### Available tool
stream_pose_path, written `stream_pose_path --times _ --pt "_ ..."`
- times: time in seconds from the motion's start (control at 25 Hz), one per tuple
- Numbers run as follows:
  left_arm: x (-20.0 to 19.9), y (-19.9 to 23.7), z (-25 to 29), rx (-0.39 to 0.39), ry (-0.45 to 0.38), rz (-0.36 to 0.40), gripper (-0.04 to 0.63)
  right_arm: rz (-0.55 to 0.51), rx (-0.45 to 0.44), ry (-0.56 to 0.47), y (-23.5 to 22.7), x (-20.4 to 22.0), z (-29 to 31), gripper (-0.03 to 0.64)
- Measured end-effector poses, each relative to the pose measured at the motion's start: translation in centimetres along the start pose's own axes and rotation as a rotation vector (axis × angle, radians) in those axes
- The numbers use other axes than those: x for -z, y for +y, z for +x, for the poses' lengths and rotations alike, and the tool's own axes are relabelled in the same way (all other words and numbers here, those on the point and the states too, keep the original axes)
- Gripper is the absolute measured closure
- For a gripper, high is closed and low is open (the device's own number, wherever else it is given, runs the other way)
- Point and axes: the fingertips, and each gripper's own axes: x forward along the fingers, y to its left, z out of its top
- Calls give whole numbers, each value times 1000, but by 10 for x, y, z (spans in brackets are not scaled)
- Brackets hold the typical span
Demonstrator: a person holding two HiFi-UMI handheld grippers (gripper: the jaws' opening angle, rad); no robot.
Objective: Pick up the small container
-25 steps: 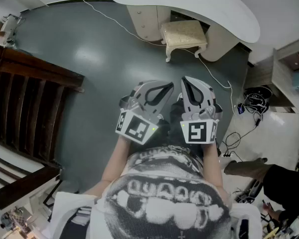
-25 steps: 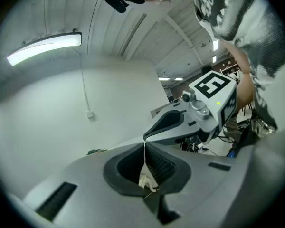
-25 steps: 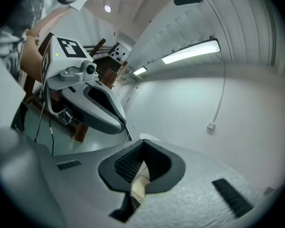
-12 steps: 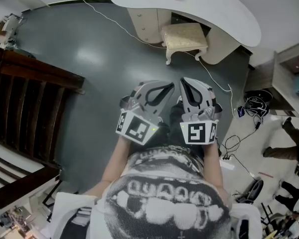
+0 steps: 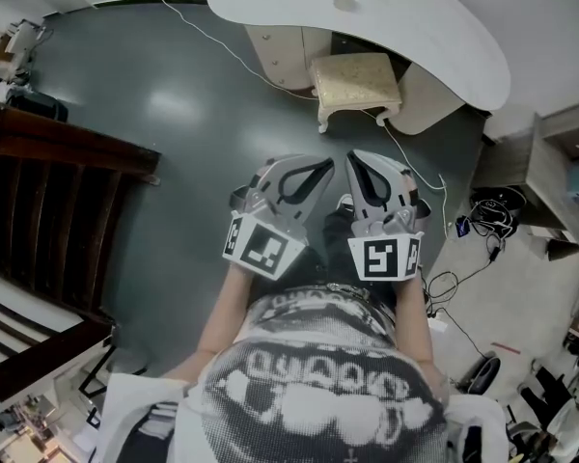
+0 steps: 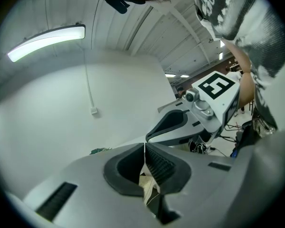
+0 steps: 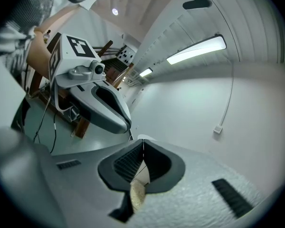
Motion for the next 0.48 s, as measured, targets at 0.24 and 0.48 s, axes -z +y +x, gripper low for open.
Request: stream_pose_path --times 0.24,0.48 --pt "4 19 41 -29 24 -14 589 1 -39 -12 -33 24 22 612" --pt "4 39 79 -65 45 -19 589 1 -86 -39 -62 42 45 612"
